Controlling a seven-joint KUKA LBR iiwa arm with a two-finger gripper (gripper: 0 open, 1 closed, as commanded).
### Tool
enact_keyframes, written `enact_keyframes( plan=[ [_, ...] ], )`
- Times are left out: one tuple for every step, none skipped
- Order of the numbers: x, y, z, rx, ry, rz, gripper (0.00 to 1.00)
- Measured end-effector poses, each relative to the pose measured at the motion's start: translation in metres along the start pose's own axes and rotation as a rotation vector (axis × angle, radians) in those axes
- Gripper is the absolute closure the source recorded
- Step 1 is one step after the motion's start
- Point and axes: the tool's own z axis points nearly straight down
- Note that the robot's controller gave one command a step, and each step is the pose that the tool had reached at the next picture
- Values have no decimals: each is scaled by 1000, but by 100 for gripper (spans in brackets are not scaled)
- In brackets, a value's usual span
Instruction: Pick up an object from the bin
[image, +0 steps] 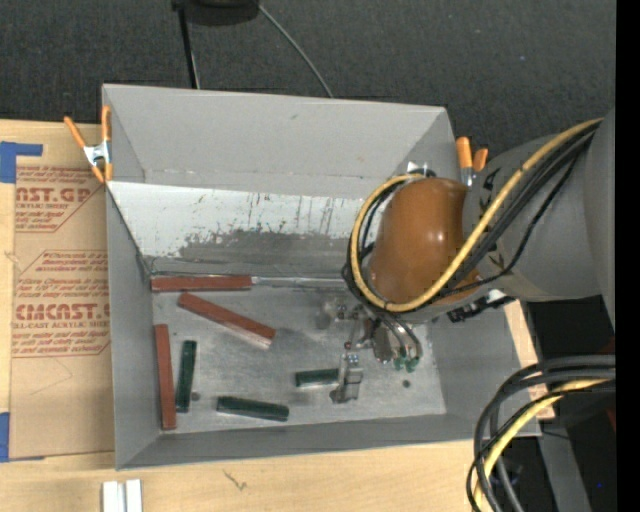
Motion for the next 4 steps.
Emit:
enact_keyframes(
  plan=[
    [20,0,64,-1,-2,78,0],
    [21,-12,66,1,0,31,100],
    [21,-12,66,1,0,31,100],
    [23,-12,62,1,6,31,100]
  ],
)
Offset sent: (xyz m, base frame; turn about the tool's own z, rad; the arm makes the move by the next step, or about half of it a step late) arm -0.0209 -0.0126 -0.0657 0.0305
